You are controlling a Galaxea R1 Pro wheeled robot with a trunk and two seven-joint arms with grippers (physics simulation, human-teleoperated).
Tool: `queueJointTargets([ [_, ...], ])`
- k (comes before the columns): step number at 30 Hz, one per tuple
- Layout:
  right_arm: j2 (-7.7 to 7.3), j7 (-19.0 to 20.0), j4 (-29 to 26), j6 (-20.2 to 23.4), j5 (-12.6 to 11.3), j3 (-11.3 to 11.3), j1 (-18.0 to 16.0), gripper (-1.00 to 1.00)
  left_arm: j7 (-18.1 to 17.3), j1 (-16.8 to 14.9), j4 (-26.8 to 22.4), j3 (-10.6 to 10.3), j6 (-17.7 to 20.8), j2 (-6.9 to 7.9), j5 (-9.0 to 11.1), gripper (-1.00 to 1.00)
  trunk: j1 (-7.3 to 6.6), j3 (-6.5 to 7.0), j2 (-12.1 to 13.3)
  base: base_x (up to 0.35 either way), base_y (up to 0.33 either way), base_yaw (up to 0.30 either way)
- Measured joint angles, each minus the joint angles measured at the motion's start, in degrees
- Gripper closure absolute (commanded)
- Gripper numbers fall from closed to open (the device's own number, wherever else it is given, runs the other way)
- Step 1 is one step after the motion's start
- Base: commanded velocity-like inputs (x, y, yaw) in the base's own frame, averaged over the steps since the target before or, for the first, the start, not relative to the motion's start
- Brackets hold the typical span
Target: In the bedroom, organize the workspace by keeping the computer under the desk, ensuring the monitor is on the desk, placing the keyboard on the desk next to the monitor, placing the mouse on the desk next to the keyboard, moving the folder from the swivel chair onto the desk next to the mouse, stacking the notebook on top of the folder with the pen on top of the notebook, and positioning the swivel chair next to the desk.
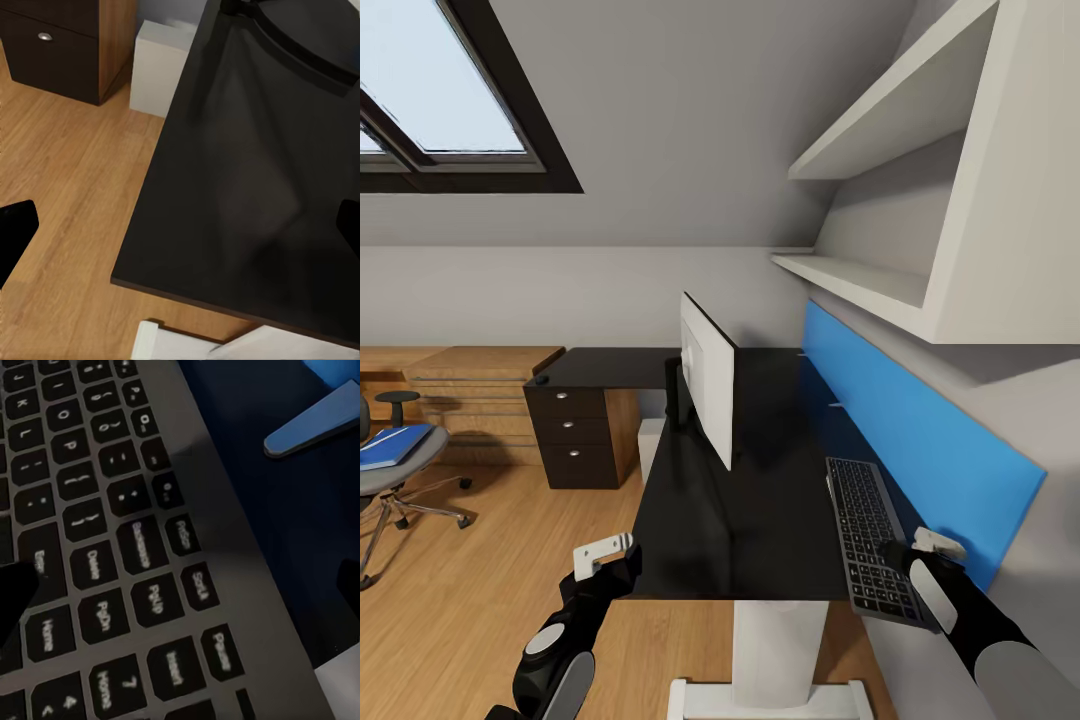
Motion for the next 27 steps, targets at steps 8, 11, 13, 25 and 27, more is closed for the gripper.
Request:
queueJointTargets([
  [8, 0.26, 0.02, -3.60, -1.24, 2.05, 0.95, 0.00, -1.00, 0.00, 0.00, 0.33, -0.02, 0.00, 0.00, -0.21, -1.00, -0.02, 0.00, 0.00, 0.126, 0.000, 0.000],
  [11, 0.26, 0.03, -3.83, -1.92, 2.28, 1.01, 0.03, -1.00, 0.00, 0.01, 0.34, -0.02, 0.00, 0.00, -0.22, -1.00, -0.01, 0.00, 0.00, 0.082, 0.000, 0.000],
  [13, 0.25, 0.03, -3.88, -2.06, 2.34, 1.03, 0.02, -1.00, 0.00, 0.01, 0.34, -0.02, 0.00, 0.00, -0.22, -1.00, -0.02, 0.00, -0.01, 0.177, 0.000, 0.000],
  [25, 0.30, -0.19, -3.93, -2.28, 2.40, 1.05, 0.02, -1.00, 0.00, 0.01, 0.34, -0.01, 0.00, 0.01, -0.13, -1.00, -0.02, 0.00, -0.01, 0.187, 0.000, 0.000],
  [27, 0.31, -0.13, -3.88, -2.28, 2.40, 1.05, 0.04, -1.00, 0.00, 0.01, 0.34, -0.02, 0.00, 0.01, -0.09, -1.00, -0.01, 0.00, 0.00, 0.104, 0.000, 0.000],
])
